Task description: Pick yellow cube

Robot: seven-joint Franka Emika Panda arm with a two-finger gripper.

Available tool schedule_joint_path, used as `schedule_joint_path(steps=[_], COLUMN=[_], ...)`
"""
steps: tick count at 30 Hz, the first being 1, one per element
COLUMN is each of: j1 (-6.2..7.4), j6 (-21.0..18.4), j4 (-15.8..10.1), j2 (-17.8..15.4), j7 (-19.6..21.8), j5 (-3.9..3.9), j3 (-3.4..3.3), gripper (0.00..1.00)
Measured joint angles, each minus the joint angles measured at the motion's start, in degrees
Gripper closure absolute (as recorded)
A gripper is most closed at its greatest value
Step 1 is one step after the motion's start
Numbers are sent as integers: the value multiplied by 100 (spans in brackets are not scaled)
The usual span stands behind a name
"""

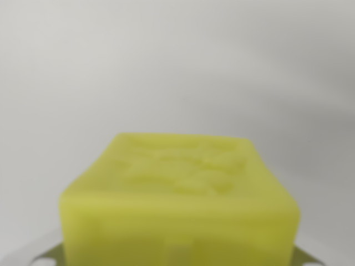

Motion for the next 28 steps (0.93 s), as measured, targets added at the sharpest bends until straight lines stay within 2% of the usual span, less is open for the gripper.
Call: schedule_joint_path(steps=[21, 28], j1=[0, 0], j6=[-659, -704], j4=[252, 275], j2=[-407, -430], j7=[-6, -7], j5=[9, 10], j3=[0, 0], gripper=[100, 100])
